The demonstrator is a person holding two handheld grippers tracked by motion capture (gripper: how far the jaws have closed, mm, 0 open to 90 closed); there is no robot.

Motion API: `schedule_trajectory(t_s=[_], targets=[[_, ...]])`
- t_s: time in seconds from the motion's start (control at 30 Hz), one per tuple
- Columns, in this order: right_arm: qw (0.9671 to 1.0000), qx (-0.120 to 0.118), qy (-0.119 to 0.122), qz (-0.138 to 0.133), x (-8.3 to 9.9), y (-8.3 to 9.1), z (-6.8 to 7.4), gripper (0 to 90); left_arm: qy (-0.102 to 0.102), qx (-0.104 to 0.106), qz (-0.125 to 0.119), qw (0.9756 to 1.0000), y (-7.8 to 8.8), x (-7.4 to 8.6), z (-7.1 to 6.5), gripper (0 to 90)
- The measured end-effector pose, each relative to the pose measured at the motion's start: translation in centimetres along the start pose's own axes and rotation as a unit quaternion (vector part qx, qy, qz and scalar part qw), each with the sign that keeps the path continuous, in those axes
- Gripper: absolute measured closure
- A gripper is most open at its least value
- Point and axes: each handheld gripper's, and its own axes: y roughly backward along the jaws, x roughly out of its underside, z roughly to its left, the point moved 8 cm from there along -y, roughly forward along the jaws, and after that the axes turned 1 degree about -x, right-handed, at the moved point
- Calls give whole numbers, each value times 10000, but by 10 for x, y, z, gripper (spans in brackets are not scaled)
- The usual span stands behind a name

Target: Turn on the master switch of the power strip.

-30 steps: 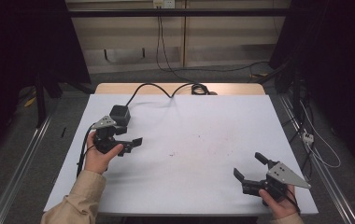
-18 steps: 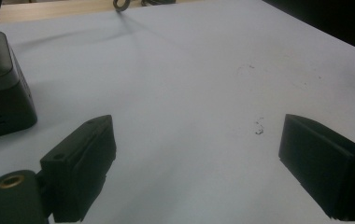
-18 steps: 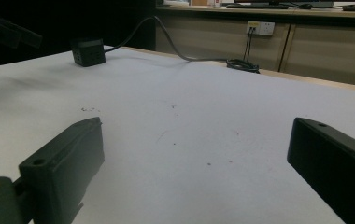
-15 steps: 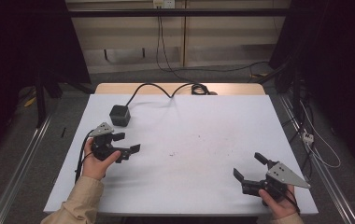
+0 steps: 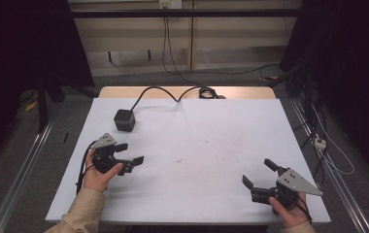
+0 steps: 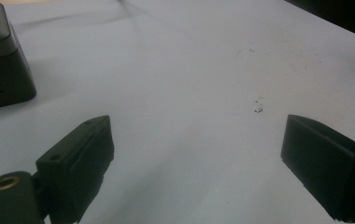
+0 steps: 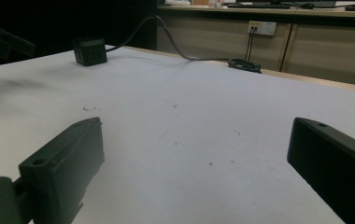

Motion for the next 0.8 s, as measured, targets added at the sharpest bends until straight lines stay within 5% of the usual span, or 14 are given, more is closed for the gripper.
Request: schedule_trajectory(t_s=[0.8], targets=[[10000, 0, -11, 10, 0, 0, 1, 33, 82, -21, -7, 10000, 13, 19, 1, 91]])
